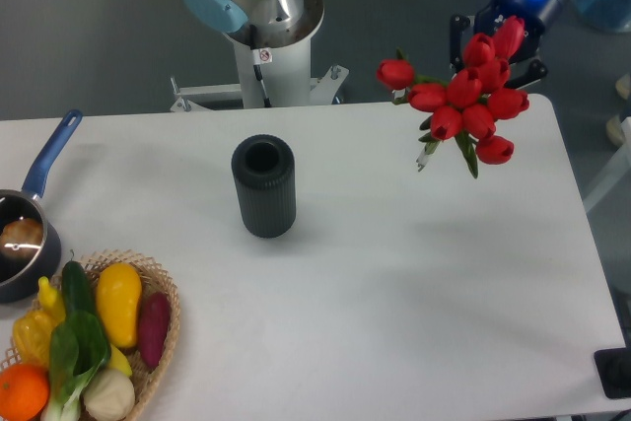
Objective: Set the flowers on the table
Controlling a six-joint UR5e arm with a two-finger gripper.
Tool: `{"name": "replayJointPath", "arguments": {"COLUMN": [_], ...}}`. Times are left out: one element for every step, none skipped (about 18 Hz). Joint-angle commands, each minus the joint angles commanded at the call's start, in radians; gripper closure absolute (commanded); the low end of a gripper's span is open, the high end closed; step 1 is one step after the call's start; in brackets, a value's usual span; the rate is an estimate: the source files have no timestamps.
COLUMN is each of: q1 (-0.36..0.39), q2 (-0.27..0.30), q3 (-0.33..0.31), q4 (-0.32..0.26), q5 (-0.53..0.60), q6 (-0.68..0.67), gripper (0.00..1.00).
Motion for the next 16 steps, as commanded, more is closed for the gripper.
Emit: {"name": "replayJointPath", "arguments": {"q1": [0.0, 0.0, 0.002, 0.003, 0.002, 0.003, 0.005, 0.005, 0.008, 0.009, 0.011, 0.011, 0.012, 0.014, 0.017, 0.018], "q2": [0.0, 0.002, 0.002, 0.002, 0.003, 0.003, 0.003, 0.003, 0.002, 0.002, 0.0, 0.0, 0.0, 0.0, 0.002, 0.002], "q3": [-0.002, -0.003, -0.002, 0.002, -0.002, -0.002, -0.002, 0.002, 0.005, 0.005, 0.008, 0.009, 0.011, 0.014, 0.017, 0.021], "q4": [0.0, 0.0, -0.002, -0.002, -0.002, -0.002, -0.002, 0.0, 0.0, 0.002, 0.002, 0.003, 0.003, 0.003, 0.003, 0.002], "q5": [-0.002, -0.003, -0.003, -0.002, 0.002, 0.005, 0.005, 0.005, 0.006, 0.008, 0.008, 0.008, 0.009, 0.009, 0.017, 0.037], "q6": [0.0, -0.002, -0.006, -0.006, -0.003, -0.003, -0.005, -0.006, -0.008, -0.008, -0.009, -0.011, -0.011, -0.012, -0.015, -0.018], "gripper": [0.96, 0.96, 0.96, 0.96, 0.95, 0.95, 0.95, 0.95, 0.96, 0.96, 0.95, 0.96, 0.96, 0.96, 0.96, 0.95]}}
